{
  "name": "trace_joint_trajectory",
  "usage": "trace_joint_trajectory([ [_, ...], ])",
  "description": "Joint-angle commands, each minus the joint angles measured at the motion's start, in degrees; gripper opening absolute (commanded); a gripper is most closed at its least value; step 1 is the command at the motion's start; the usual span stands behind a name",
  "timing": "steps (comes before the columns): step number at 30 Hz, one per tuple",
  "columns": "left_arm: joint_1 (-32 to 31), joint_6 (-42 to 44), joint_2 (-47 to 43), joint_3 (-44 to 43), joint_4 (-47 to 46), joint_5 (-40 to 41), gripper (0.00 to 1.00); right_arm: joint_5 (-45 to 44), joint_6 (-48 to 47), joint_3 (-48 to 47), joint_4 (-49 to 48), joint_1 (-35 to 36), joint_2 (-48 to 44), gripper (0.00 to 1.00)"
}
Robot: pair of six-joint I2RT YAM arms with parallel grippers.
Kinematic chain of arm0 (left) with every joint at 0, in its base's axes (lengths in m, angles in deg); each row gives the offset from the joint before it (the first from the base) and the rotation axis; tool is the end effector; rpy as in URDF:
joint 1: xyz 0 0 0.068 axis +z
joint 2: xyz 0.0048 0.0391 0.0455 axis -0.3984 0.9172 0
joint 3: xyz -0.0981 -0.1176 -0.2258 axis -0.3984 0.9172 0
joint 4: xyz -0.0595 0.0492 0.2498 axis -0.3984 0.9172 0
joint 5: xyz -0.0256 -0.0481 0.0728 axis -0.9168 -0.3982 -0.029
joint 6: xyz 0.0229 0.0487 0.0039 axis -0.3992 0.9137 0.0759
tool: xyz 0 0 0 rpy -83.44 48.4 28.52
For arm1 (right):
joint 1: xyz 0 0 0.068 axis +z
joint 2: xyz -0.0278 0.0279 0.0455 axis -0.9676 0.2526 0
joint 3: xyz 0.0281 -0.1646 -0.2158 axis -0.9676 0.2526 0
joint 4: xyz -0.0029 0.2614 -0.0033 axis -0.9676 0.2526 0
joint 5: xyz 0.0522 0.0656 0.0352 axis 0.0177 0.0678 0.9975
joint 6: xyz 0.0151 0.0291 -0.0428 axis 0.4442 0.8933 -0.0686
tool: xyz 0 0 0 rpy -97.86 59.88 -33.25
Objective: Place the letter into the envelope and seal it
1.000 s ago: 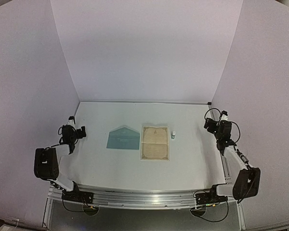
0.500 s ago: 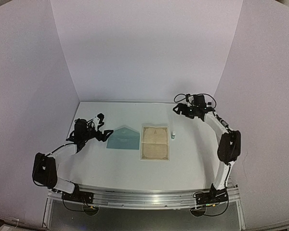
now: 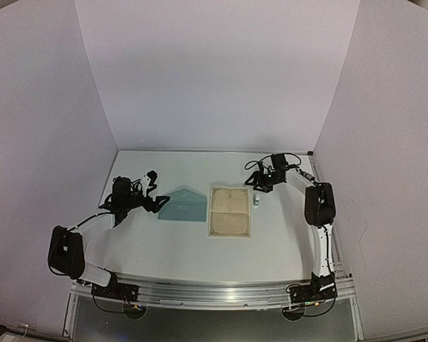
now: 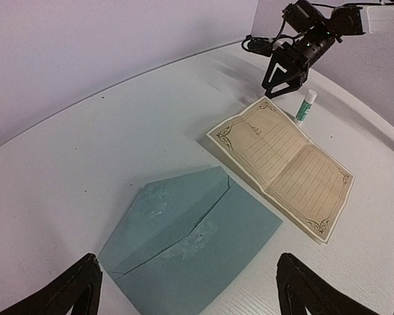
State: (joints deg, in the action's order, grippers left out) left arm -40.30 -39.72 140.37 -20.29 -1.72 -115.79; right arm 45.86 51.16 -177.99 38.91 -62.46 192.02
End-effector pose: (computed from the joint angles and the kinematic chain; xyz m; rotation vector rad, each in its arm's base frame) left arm 0.2903 -0.1064 0.2327 0.7928 1.8585 -0.6033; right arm 0.4966 0.1344 0.1418 -0.0274 2.6082 0.9910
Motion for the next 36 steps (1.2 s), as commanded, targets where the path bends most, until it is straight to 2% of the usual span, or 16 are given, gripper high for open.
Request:
trace_joint_trajectory([
  [1, -0.1, 1.0, -0.2, -0.5, -1.5, 0.1, 0.92, 7.0, 1.1, -3.4, 1.3, 0.1, 4.7, 0.58],
  [6, -0.2, 2.4, -0.1, -0.9, -1.8, 1.0, 0.92, 12.5, 2.6, -6.2, 1.3, 0.1, 8.3, 0.47],
  [11, -0.1, 4.4, 0.0, -0.8, -1.8, 1.9, 0.92, 15.6, 2.6, -6.0, 1.2, 0.1, 9.0, 0.31],
  [15, -0.1, 5.8, 0.2, -0.9, -1.8, 1.9, 0.92, 18.2, 2.7, -5.7, 1.2, 0.1, 8.6, 0.31],
  [18, -0.1, 6.3, 0.5, -1.1, -2.0, 1.9, 0.92, 18.3, 2.1, -4.6, 1.1, 0.0, 7.6, 0.26],
  [24, -0.1, 7.6, 1.2, -1.1, -2.5, 1.8, 0.92, 21.5, 2.0, -4.9, 1.1, 0.1, 7.3, 0.02],
  [31, -0.1, 8.8, 1.1, -1.3, -2.2, 2.4, 0.92, 23.8, 4.3, -6.7, 0.9, 0.1, 6.2, 0.0],
  [36, -0.1, 8.9, -0.2, -1.3, -1.7, -0.4, 0.92, 25.6, 4.7, -5.4, 0.6, 0.3, 1.4, 0.0],
])
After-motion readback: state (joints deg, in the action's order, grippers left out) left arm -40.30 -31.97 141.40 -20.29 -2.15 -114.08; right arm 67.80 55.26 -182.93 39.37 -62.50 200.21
